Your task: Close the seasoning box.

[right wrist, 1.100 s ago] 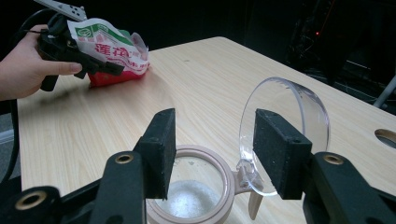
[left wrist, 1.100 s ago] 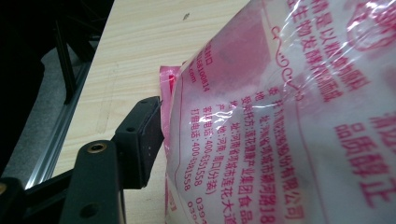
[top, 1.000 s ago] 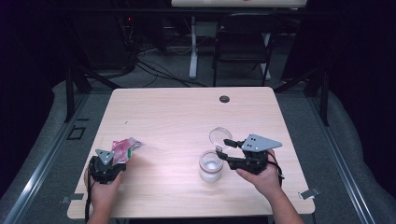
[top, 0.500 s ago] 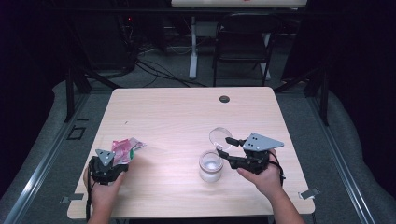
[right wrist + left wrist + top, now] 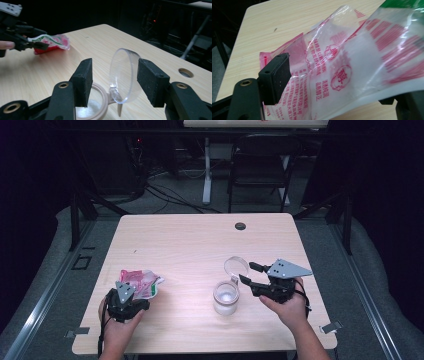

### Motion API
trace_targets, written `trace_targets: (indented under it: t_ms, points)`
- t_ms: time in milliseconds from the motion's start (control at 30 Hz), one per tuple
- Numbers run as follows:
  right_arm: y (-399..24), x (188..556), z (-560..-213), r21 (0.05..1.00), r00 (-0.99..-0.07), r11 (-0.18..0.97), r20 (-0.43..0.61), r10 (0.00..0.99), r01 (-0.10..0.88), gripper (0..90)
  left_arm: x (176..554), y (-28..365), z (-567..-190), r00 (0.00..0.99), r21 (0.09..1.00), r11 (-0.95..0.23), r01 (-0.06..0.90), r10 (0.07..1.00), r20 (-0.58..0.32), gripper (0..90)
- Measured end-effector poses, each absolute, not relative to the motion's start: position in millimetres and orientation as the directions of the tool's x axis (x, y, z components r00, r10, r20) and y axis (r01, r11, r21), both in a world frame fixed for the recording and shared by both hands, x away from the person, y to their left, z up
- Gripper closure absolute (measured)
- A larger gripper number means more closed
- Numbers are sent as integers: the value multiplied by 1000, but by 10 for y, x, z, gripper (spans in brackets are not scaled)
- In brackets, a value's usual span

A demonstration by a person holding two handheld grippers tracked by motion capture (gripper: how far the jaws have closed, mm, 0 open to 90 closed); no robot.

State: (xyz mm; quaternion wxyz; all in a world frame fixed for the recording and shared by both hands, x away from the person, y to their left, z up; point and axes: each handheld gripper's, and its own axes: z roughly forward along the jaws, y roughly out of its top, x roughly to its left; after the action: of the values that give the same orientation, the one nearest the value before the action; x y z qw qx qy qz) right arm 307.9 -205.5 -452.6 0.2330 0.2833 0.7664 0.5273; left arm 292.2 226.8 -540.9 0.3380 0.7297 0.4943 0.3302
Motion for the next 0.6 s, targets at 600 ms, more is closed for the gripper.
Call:
trace_targets:
  t_ms: [600]
  points:
    - [-2073, 3319, -4781, 910, -686, 257, 40, 726, 325, 542, 2806, 1925, -5429, 423, 807, -358, 470, 893, 150, 233]
